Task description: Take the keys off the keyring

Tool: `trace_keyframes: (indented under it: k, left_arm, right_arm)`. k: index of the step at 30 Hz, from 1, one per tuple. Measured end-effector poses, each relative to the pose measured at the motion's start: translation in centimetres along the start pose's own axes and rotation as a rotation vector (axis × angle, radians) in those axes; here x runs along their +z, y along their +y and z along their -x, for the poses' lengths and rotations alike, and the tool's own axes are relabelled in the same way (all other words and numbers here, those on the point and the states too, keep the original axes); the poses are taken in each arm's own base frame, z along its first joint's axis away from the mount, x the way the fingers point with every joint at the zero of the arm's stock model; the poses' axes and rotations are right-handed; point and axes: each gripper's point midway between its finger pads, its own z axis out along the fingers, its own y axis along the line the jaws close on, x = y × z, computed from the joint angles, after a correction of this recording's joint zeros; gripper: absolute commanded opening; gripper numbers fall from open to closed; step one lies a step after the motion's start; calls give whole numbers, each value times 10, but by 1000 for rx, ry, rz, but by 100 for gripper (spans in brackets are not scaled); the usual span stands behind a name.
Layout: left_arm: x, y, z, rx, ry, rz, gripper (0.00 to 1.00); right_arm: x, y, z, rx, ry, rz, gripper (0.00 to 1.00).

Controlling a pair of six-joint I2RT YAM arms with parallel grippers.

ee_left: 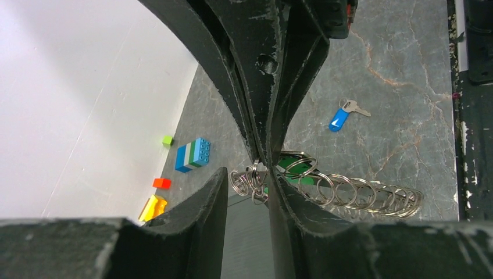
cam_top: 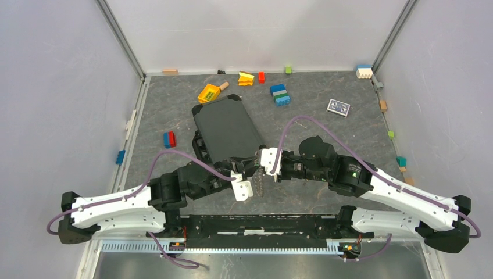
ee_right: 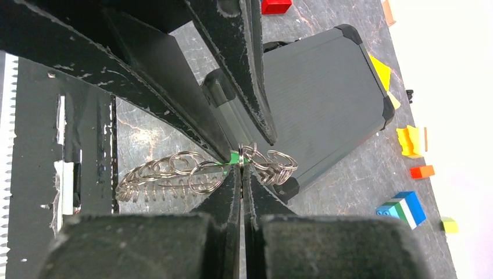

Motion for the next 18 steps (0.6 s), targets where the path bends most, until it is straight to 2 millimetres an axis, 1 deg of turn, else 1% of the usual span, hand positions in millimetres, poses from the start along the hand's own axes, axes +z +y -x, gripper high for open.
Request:
trace_keyframes:
  k: [6,13,18]
  left_arm:
    - [2,-1,-2,1,8,-4,34]
    - [3,-2,-2,2,11,-8,25]
    - [4,-4,-3,5,24,-20,21]
  right_arm:
    - [0,2,0,-1,-3,10,0]
    - [0,3,1,-5,-5,15,0]
    - [-2,2,1,-9,-5,15,0]
